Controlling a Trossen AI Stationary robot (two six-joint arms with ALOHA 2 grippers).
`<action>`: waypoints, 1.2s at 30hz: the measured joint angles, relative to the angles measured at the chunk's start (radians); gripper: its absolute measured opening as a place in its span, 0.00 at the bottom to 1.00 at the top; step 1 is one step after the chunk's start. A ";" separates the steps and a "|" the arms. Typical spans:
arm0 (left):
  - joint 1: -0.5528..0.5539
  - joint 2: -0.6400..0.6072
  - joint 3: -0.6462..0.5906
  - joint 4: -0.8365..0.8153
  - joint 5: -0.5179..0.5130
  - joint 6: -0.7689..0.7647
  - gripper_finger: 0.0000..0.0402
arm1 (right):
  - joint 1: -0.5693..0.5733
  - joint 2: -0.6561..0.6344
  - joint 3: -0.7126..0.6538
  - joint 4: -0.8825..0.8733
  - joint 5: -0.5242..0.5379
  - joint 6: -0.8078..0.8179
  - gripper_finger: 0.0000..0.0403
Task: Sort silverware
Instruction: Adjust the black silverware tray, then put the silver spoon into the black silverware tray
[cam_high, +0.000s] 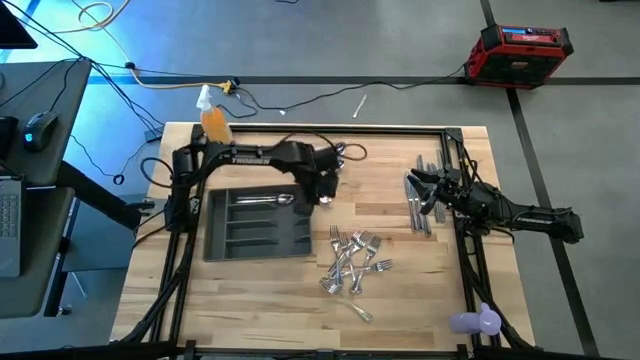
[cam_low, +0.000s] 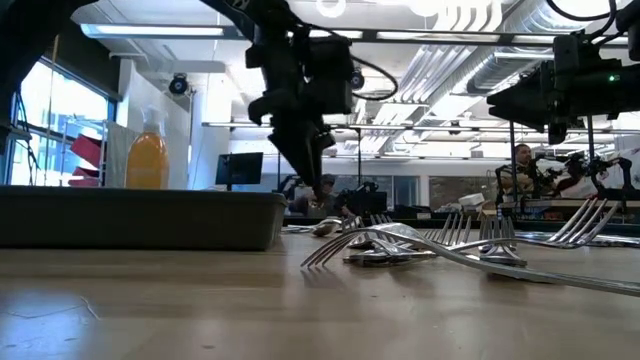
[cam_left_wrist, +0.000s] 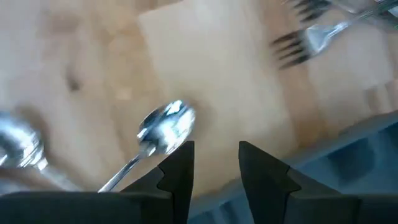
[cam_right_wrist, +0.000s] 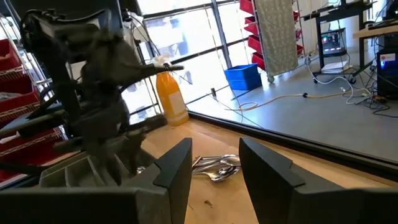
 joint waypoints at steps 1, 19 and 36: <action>-0.012 0.004 -0.002 -0.015 -0.004 -0.001 0.24 | 0.000 0.000 0.000 0.000 0.000 0.000 0.30; -0.098 0.010 -0.015 -0.181 -0.011 -0.165 0.12 | 0.000 0.000 0.000 -0.001 0.001 0.000 0.30; 0.109 0.087 0.099 0.150 -0.176 -0.402 0.12 | -0.001 0.000 0.000 -0.001 0.002 0.000 0.30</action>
